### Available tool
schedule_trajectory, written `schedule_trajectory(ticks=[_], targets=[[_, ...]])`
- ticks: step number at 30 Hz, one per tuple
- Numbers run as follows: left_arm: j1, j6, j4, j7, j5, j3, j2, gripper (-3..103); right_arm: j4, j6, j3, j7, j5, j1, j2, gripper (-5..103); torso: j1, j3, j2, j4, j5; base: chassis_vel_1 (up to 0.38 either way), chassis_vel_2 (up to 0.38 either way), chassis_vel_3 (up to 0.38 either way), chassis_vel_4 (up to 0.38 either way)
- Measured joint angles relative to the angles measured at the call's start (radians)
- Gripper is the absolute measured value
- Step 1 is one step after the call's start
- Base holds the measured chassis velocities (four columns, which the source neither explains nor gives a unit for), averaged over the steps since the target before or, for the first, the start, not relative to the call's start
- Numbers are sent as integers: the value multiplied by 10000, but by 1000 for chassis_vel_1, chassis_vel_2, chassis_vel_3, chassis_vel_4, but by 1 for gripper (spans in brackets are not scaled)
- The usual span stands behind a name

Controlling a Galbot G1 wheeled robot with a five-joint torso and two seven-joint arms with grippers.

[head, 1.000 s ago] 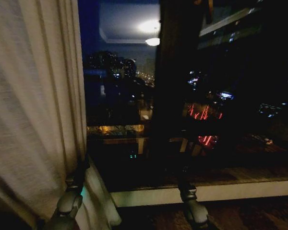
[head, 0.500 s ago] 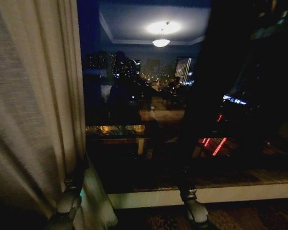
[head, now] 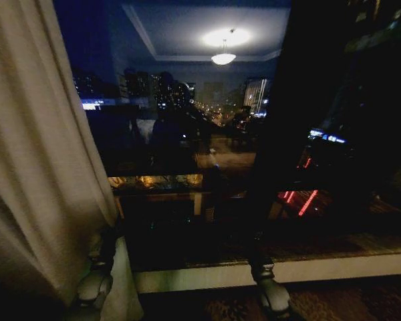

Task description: Open the curtains by pulling them apart, changing their state from closed to fully open.

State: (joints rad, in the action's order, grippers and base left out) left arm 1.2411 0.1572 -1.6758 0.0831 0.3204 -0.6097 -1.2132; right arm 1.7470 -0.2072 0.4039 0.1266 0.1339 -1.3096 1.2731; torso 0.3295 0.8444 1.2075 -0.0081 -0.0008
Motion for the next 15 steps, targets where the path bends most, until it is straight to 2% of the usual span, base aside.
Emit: schedule_trajectory(ticks=[9, 15], targets=[[39, 21, -8, 8, 1, -81, 12, 0, 0, 0, -3, 0, 0, 0, 1, 100, 0, 0, 0, 0, 9, 128, 124, -121, -109], [55, 37, -28, 14, 2, -87, 6, 0, 0, 0, -3, -1, 0, 0, 1, 100, 1, 0, 0, -1, 7, 207, 211, -228, -226]])
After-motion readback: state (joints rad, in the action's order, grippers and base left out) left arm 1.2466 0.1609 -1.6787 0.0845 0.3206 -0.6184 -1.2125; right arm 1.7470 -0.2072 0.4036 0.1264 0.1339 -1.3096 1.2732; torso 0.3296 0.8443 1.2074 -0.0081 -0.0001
